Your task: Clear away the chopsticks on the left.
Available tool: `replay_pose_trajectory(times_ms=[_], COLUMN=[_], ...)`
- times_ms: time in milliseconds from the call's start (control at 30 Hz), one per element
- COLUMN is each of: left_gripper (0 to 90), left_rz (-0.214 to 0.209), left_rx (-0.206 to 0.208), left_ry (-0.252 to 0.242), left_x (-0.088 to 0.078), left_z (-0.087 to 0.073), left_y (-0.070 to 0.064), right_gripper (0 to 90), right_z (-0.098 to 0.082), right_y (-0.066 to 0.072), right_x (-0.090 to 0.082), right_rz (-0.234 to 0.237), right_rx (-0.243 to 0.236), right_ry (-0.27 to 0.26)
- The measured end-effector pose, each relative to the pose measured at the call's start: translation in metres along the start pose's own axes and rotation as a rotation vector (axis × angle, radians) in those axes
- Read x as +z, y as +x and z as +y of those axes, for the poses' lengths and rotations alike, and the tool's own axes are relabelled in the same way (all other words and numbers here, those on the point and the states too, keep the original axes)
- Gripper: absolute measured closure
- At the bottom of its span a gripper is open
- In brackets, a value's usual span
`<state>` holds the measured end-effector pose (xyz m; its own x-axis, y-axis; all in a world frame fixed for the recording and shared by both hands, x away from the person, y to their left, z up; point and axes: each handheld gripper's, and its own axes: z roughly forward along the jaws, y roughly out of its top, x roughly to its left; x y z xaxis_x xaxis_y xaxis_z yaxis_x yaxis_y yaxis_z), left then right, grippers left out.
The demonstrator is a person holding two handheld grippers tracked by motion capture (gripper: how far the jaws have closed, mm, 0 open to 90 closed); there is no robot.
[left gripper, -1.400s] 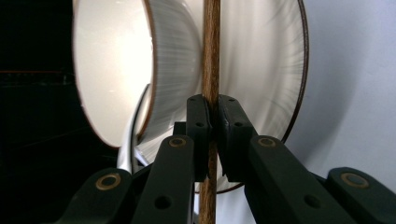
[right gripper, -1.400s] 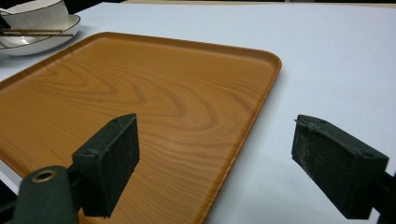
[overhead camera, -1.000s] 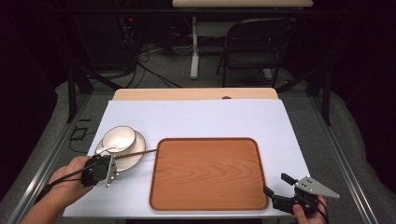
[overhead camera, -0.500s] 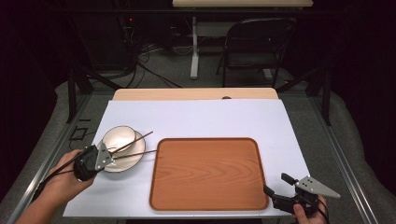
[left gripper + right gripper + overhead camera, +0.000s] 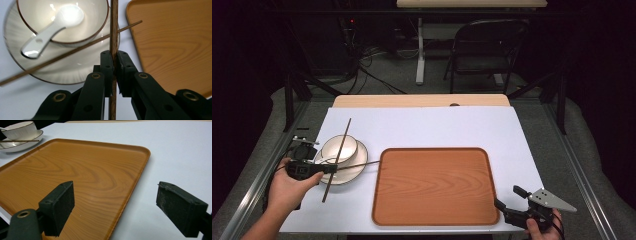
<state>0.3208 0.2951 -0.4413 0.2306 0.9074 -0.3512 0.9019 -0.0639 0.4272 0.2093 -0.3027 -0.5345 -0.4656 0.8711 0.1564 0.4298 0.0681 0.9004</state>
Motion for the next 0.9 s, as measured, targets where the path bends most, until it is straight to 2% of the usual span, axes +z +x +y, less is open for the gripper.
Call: replay_pose_trajectory(times_ms=[67,133,200,333,533,600,700,900], left_gripper=[84.0,84.0,84.0,84.0,84.0,84.0,84.0,83.9], left_rz=[-0.055,-0.104,-0.151,-0.203,-0.24,-0.244,-0.265,-0.301], left_rx=[-0.094,-0.167,-0.219,-0.276,-0.291,-0.272,-0.263,-0.251], left_ry=[0.01,0.014,0.02,0.026,0.042,0.066,0.088,0.162], left_x=[0.003,0.005,0.007,0.01,0.02,0.026,0.039,0.07], left_z=[0.0,-0.001,-0.001,-0.001,-0.002,-0.004,-0.007,-0.013], left_y=[0.004,0.008,0.011,0.011,-0.002,-0.009,-0.02,-0.04], right_gripper=[14.7,14.7,14.7,14.7,14.7,14.7,14.7,14.7], right_z=[0.0,0.0,0.0,0.0,0.0,0.0,0.0,0.0], right_y=[0.0,0.0,0.0,0.0,0.0,0.0,0.0,0.0], right_x=[0.0,0.0,0.0,0.0,0.0,0.0,-0.001,-0.001], right_rz=[0.0,0.001,0.001,0.0,0.001,0.001,0.002,0.001], right_rx=[0.001,0.005,0.005,0.0,0.0,0.001,0.005,-0.003], right_ry=[0.001,0.001,0.001,0.001,0.0,0.0,0.002,-0.003])
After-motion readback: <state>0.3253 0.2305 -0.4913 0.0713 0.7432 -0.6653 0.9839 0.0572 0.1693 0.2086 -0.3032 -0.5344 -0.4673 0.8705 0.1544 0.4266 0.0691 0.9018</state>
